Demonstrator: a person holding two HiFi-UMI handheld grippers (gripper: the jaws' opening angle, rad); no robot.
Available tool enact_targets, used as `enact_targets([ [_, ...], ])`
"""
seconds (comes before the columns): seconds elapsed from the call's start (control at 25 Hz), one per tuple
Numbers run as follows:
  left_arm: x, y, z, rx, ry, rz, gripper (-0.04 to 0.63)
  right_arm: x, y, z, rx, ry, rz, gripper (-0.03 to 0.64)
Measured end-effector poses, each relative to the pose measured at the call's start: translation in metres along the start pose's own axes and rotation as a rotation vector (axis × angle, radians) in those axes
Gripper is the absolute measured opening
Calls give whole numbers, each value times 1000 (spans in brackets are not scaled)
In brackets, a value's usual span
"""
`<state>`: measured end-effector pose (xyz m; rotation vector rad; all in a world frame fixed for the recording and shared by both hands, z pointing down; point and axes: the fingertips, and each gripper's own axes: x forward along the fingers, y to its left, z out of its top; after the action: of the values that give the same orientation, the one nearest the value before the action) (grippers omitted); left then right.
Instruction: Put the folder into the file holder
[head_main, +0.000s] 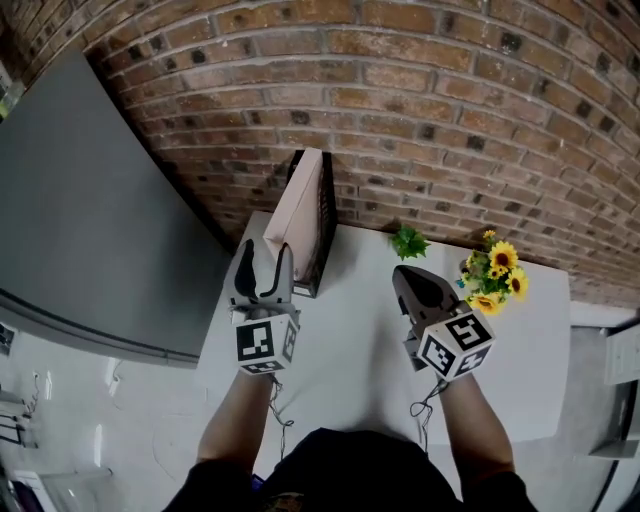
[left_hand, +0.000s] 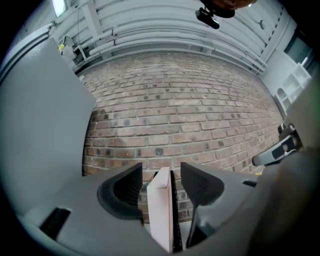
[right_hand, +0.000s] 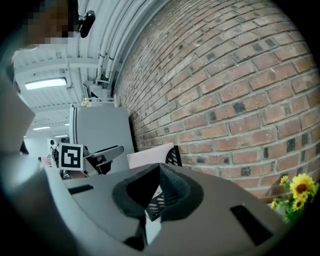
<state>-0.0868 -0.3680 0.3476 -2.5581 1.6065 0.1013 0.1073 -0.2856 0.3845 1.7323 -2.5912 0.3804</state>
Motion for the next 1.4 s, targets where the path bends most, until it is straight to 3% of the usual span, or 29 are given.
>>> enact_targets([
  [0.4, -97, -47, 32, -5, 23, 95, 210, -57, 24, 13, -50, -18, 139, 3],
  [0.72, -177, -98, 41, 5, 74, 170, 14, -113, 41, 11, -101, -25, 246, 3],
  [0.84, -205, -114, 32, 2, 132, 217, 7, -131, 44, 5, -109, -18, 286, 3],
  [1.08, -247, -143, 30, -28, 162, 263, 6, -155, 55, -19, -103, 21, 363, 3],
  [1.28, -276, -157, 24, -46, 198, 254, 6, -163, 78, -28, -89, 32, 418, 3],
  [1.4, -282, -161, 26, -100, 197, 235, 6, -163, 92, -30, -87, 36, 440, 3],
])
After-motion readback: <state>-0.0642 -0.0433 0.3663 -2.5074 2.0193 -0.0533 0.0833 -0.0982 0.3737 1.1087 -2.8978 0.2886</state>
